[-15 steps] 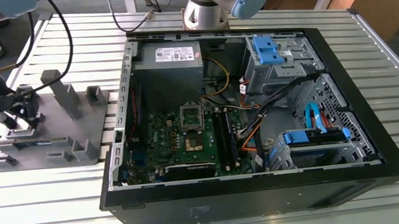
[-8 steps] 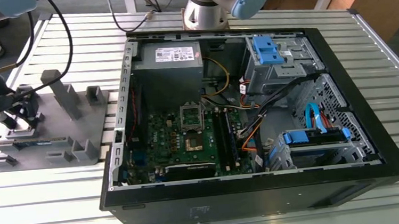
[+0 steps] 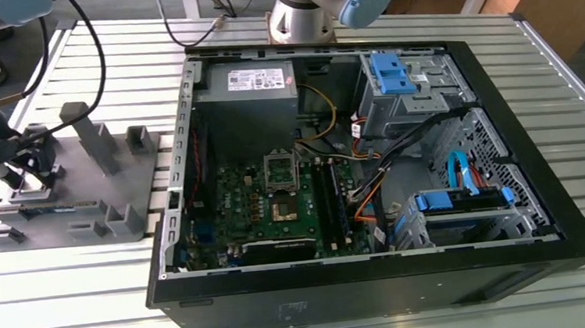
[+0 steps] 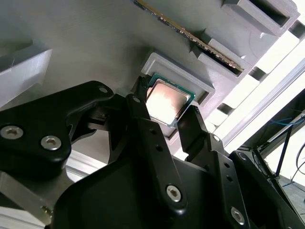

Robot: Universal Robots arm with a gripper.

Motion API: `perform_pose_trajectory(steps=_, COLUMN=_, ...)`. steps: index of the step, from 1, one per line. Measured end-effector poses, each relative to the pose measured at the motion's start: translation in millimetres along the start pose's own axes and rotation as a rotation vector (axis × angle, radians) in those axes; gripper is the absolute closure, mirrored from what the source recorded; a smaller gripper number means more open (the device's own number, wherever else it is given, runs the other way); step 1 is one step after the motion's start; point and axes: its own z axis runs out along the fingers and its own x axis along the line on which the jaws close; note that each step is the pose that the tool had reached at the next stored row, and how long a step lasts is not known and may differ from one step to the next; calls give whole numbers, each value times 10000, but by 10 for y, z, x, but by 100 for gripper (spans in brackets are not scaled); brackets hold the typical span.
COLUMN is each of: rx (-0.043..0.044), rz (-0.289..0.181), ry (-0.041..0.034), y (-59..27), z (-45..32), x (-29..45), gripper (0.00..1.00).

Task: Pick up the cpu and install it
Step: 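Pick up the cpu and move it towards the insertion slot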

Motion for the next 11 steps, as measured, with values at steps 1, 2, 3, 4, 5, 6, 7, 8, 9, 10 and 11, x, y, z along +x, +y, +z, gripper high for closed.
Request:
perform_pose_trajectory(steps=1, rx=0, rz=0, ry=-1, y=0, z=0, x=0, gripper=47)
perform_pose_trajectory(steps=2, rx=0, rz=0, ry=-1, y=0, z=2, x=0, gripper=47)
perform_pose_trajectory(steps=3, rx=0, rz=0, ry=-1, y=0, z=4, x=1, gripper=47)
perform_pose_trajectory(steps=4, rx=0, rz=0, ry=-1, y=0, z=6, x=1, gripper=47)
perform_pose_trajectory(steps=5, rx=0, rz=0, ry=0, y=0, z=8, x=1, gripper=47)
perform_pose_trajectory(steps=6, rx=0, rz=0, ry=0, y=0, z=10, x=1, gripper=47)
perform_pose_trajectory(steps=7, rx=0, rz=0, ry=0, y=-1, z=13, x=1, gripper=47)
perform_pose_trajectory(steps=8, rx=0, rz=0, ry=0, y=-1, z=15, x=1, gripper=47)
perform_pose_trajectory(steps=9, rx=0, rz=0, ry=-1, y=-1, z=17, x=1, gripper=47)
perform_pose_trajectory(steps=10, rx=0, rz=0, ry=0, y=-1, z=19, x=1, gripper=47)
perform_pose_trajectory(steps=11, rx=0, rz=0, ry=0, y=-1, z=22, x=1, gripper=47)
